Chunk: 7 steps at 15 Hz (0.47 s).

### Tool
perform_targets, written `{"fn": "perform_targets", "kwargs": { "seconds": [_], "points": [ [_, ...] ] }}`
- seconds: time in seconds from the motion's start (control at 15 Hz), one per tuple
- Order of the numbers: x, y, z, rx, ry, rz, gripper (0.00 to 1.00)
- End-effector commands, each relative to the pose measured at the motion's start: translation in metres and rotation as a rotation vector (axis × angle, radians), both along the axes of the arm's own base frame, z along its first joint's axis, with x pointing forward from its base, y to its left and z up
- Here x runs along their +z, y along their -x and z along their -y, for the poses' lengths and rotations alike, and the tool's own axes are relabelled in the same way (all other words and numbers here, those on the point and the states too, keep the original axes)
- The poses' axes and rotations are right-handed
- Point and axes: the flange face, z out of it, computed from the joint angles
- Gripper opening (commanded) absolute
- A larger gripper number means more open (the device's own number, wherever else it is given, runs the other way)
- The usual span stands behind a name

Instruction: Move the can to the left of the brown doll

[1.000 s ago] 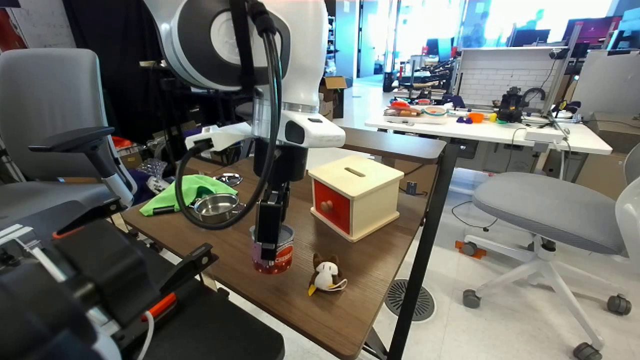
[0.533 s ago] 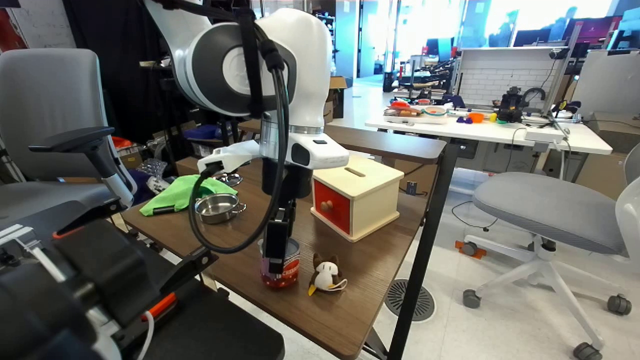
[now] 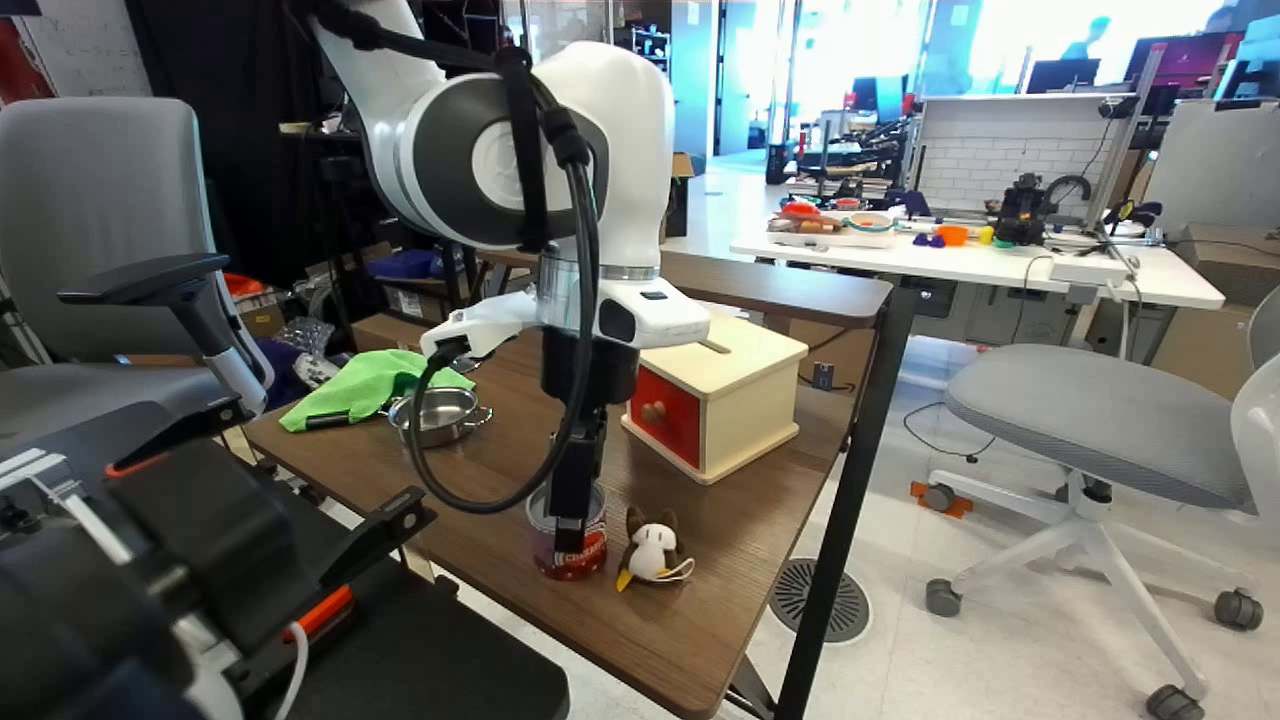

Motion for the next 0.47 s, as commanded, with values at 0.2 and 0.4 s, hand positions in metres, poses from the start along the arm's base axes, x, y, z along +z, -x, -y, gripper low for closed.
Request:
{"fn": "perform_targets", "kwargs": {
  "seconds": [0.2,0.4],
  "points": [
    [0.073,0.019,-0.004,0.104,-0.037,0.052,1.0],
    [0.047,0.001,0.0,0.052,-0.007,0.045,1.0]
  ]
}}
